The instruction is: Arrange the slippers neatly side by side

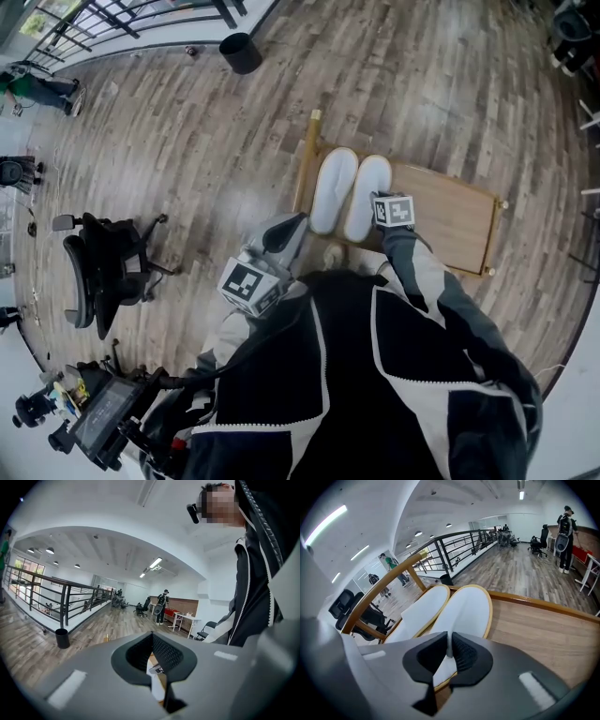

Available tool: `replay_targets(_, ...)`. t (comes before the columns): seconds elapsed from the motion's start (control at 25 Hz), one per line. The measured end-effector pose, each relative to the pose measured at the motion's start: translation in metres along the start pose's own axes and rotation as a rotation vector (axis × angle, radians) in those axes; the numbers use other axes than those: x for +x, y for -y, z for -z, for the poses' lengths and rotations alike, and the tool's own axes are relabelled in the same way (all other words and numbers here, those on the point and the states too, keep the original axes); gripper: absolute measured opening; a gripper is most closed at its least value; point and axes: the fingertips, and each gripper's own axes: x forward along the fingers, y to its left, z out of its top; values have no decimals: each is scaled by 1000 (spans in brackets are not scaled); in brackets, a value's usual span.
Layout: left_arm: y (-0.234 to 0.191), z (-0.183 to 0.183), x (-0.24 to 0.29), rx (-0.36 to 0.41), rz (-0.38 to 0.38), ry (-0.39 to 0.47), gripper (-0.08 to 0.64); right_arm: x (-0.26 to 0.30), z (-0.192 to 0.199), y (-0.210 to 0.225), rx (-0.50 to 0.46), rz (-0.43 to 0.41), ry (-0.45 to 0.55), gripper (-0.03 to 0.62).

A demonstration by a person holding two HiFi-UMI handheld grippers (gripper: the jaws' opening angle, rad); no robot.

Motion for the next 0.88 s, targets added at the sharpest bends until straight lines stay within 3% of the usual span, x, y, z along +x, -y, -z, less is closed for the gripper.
replay_targets(0.56, 1, 2, 0, 12, -2, -36, 20, 11, 1, -5, -61, -5, -42, 33)
replay_targets(0.72, 2, 5, 0, 20, 22, -17, 20, 9, 2, -10, -54, -41, -43, 114)
replay_targets(0.88, 5, 2, 5, 22, 39, -10, 18, 2, 1, -14, -48, -50, -27, 150)
